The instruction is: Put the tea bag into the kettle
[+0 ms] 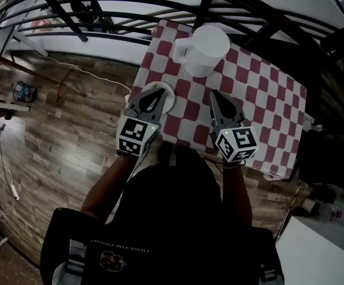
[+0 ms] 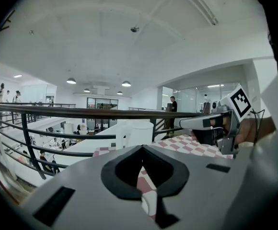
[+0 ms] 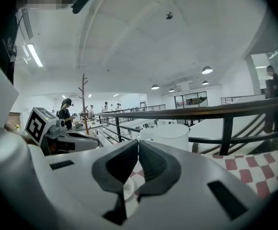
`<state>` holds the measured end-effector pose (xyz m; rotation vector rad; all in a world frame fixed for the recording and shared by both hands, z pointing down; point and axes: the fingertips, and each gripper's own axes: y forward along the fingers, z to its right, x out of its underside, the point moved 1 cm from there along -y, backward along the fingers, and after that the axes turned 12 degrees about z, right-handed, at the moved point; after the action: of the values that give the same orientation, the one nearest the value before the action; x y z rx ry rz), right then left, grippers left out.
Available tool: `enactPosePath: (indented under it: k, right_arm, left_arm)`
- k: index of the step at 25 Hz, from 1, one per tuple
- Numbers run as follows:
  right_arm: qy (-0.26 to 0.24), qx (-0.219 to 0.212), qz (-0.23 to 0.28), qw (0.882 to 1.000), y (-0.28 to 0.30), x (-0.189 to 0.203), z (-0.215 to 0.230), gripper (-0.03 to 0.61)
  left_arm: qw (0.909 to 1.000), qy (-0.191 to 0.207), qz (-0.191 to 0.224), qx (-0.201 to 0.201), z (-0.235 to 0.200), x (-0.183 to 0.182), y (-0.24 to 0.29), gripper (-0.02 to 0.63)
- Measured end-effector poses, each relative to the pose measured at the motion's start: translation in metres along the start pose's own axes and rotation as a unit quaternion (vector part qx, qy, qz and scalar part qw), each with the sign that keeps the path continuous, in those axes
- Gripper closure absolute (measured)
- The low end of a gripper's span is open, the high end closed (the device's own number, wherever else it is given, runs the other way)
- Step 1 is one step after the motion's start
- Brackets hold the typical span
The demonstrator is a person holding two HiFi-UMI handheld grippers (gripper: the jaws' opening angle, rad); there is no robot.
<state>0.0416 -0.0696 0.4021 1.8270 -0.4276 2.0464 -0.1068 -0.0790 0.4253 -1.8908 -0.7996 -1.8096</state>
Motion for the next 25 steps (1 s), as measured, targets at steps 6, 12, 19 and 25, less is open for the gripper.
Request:
enactPosePath:
  k: [6,12,19,25]
  right_arm:
    - [0.001,0.009,0.01,1.0,0.02,-0.007,0.04,0.566]
    - [0.002,0.011,0.014,1.0,0.045,-0.014,0.074,0.566]
    - [-0.002,0.017,0.019,1.0,0.069,-0.021,0.111,0.566]
    - [0.002,0.024,0.015,1.0,0.076,-0.016,0.126,0.566]
  left_arm:
    - [0.9999,0.006,0.001,-0.011,-0.006,-0.008,0.034,0.607]
    - [0.9995,0.02,-0.001,-0.026,-0.02,-0.014,0.072,0.607]
    - [0.9983,0.035,0.003,-0.047,-0.041,-0.022,0.12,0.608]
    - [0.9979,0.04,-0.002,-0.051,-0.056,-0.022,0.15,0.608]
